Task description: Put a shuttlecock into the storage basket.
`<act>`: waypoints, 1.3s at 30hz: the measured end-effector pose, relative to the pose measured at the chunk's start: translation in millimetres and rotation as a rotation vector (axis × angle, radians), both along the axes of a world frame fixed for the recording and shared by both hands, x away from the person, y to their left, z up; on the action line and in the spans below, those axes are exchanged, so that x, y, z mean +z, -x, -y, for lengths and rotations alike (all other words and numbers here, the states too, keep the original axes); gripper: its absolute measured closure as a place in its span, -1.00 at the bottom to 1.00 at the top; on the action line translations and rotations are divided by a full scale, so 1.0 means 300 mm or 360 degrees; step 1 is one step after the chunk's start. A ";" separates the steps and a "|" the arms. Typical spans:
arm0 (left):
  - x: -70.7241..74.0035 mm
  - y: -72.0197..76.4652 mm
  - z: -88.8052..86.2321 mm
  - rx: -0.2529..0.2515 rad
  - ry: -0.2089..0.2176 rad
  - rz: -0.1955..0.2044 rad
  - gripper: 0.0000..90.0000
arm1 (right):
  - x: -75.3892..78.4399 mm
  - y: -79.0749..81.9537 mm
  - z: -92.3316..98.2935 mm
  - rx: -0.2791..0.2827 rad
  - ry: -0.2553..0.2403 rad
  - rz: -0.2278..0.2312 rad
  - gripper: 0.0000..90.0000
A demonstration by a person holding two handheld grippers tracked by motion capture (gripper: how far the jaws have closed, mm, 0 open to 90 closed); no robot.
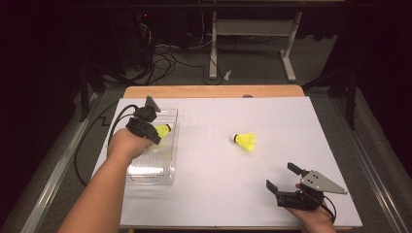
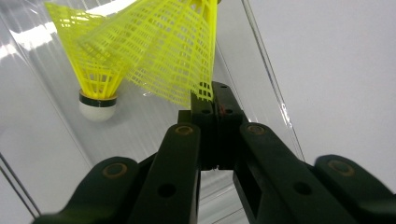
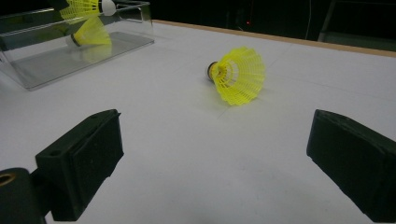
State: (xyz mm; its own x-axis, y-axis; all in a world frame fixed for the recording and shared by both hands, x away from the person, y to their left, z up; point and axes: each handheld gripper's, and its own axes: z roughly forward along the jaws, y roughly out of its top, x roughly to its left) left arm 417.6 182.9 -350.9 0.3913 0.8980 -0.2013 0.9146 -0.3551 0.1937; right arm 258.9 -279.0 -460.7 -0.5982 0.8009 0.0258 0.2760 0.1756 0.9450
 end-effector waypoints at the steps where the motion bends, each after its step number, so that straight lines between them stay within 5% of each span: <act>1: 0.000 0.000 -0.001 0.0004 0.0004 0.0003 0.99 | 0.000 0.000 0.000 0.0001 0.0001 0.0000 -0.91; 39: -0.052 -0.057 0.052 -0.0020 0.0028 -0.0010 0.99 | -0.003 -0.003 0.002 -0.0001 -0.0002 -0.0008 -0.91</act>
State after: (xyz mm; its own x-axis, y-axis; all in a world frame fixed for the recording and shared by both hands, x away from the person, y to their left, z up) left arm 434.8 167.4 -366.5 0.4014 0.8892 -0.2197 0.9112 -0.3633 0.1943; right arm 259.7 -279.6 -461.6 -0.5974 0.8014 0.0300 0.2807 0.1739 0.9439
